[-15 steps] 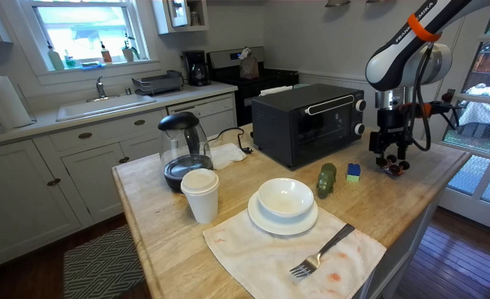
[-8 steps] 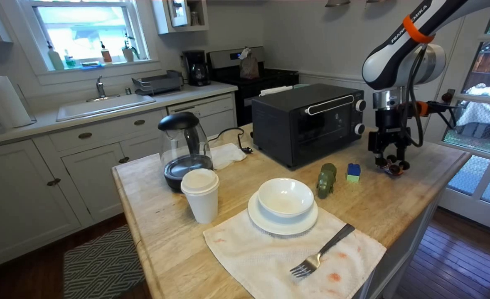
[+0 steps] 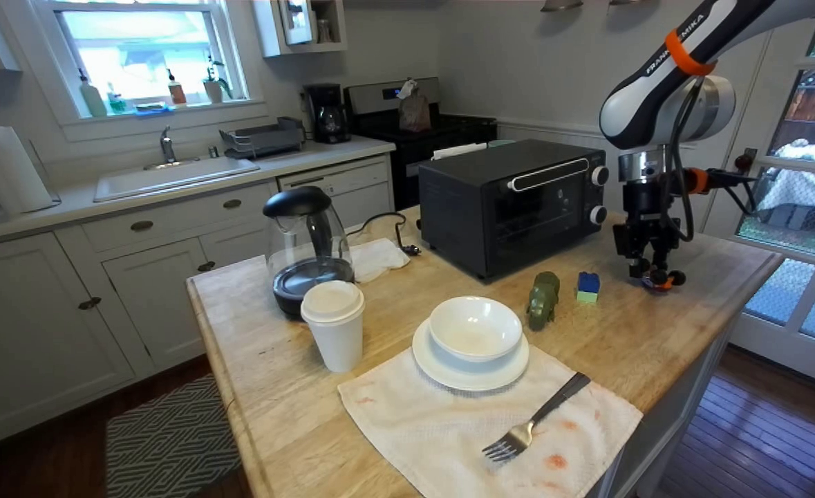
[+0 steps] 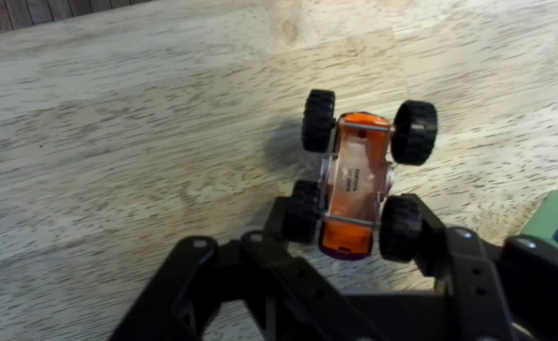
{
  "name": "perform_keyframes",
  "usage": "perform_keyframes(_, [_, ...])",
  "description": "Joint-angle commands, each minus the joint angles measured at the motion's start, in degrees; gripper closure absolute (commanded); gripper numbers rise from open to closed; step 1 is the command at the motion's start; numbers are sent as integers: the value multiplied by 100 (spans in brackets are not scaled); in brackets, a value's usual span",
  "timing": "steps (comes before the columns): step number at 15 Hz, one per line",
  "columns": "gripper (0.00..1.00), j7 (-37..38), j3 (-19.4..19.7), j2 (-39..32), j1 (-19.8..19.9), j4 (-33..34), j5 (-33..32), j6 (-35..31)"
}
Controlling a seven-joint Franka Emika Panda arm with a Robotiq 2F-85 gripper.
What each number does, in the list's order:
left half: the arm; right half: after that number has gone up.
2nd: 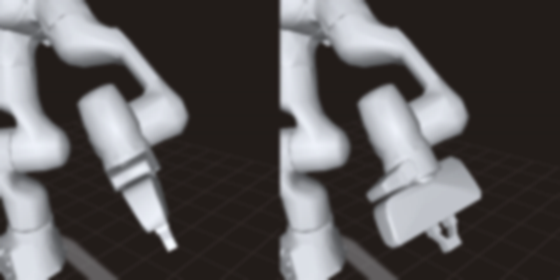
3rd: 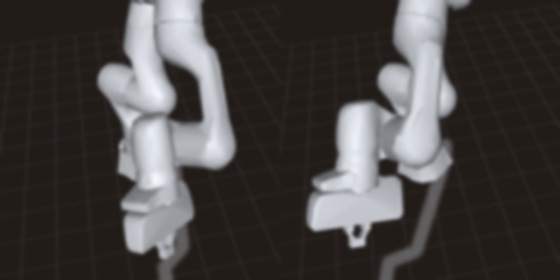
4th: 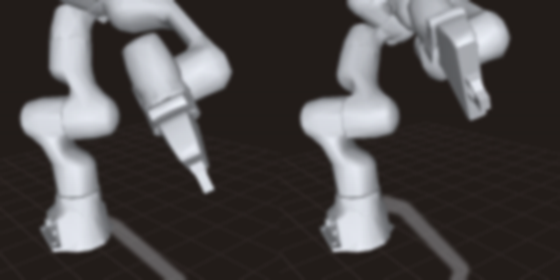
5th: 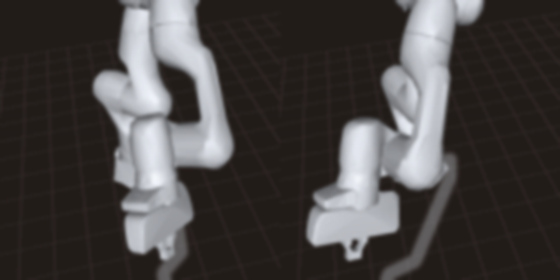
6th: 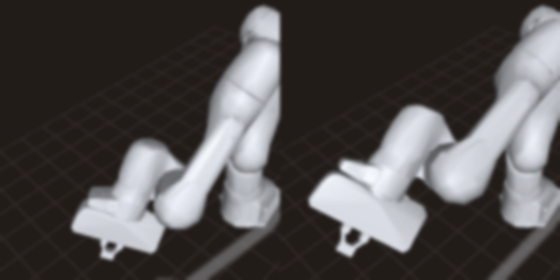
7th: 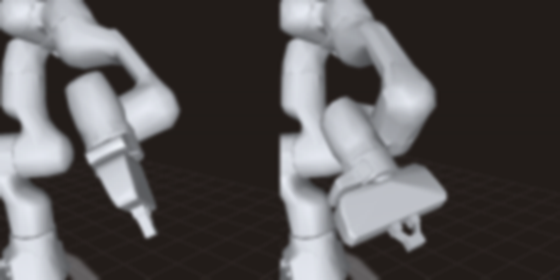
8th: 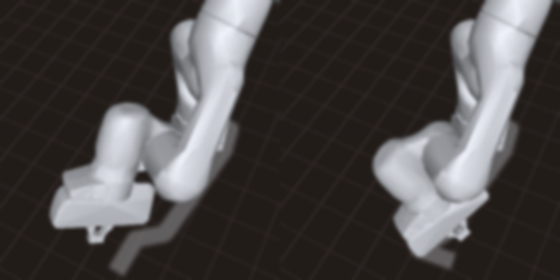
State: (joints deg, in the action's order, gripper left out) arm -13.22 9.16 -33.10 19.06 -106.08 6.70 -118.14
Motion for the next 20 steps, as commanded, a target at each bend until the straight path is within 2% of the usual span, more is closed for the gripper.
perform_keyframes(1, [45,-81,-101,-170,146,270,161,208])
perform_keyframes(6, [65,138,-83,-164,154,301,298,210])
perform_keyframes(16, [65,1200,108,273,-108,-5,221,-150])
perform_keyframes(20, [65,1511,177,596,-262,-286,106,-590])
